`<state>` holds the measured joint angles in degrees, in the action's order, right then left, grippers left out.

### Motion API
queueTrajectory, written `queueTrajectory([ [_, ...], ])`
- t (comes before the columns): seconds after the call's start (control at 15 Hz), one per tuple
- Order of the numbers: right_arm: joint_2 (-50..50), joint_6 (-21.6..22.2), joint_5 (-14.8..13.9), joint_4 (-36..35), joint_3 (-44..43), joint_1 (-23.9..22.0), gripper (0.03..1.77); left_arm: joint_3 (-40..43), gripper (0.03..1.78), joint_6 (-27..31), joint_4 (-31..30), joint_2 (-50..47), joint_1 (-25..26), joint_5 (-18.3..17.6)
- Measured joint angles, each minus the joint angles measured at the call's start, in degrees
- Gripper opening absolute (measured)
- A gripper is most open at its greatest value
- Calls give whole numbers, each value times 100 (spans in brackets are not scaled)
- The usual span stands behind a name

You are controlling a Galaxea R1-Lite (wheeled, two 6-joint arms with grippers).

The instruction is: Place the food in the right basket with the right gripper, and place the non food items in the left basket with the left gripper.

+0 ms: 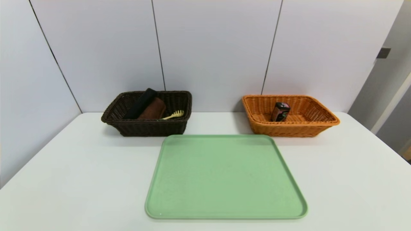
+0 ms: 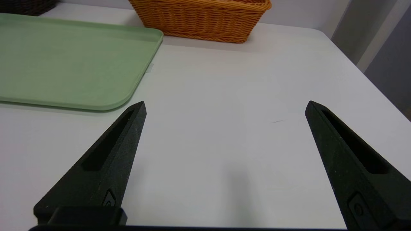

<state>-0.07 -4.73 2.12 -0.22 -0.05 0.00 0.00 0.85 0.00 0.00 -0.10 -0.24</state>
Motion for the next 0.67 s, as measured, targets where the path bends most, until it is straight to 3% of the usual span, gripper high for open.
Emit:
queueTrajectory([
  [0.67,0,212,-105,-2,-2,0,171,0,169,2,0,0,0,-2],
])
